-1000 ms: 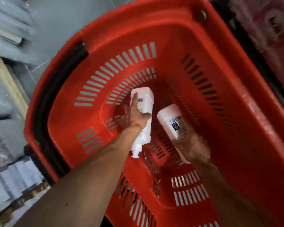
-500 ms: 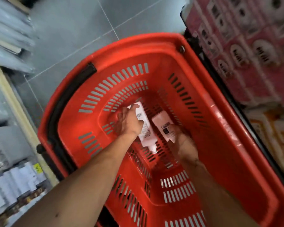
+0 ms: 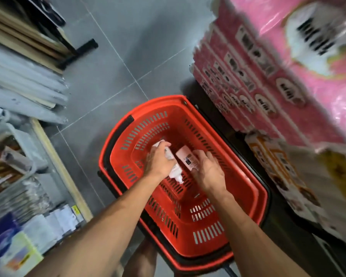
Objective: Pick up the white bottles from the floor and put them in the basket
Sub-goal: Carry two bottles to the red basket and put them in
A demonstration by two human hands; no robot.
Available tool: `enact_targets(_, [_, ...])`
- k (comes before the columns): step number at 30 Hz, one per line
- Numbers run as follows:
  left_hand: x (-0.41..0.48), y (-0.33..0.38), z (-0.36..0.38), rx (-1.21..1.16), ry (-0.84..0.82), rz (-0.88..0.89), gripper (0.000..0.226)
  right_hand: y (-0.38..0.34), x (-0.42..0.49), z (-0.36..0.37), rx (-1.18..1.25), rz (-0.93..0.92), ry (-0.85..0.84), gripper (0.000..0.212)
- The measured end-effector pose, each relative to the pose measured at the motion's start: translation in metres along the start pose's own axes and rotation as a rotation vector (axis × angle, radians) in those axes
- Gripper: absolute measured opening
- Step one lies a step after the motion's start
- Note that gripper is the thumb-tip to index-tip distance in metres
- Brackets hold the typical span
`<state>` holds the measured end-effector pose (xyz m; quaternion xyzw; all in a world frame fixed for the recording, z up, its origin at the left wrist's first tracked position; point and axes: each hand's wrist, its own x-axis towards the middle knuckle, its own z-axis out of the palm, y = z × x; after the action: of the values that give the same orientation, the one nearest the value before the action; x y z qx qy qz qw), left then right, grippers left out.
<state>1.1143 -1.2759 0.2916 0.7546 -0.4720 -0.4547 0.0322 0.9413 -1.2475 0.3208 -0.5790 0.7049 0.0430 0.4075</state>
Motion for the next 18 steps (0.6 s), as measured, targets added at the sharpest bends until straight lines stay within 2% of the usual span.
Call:
enact_targets(5, [-0.069, 0.029, -0.037, 0.049, 0.003, 0.078, 0.058, -0.023, -0.061, -0.054, 0.008, -0.006, 0.043, 0.061])
enact_targets(12, [-0.191, 0.095, -0.120, 0.443, -0.107, 0.292, 0.067, -0.059, -0.171, -0.132, 0.096, 0.072, 0.124, 0.056])
enact_targets(18, [-0.270, 0.158, -0.165, 0.609, -0.001, 0.555, 0.075, -0.088, -0.253, -0.191, 0.249, 0.073, 0.245, 0.057])
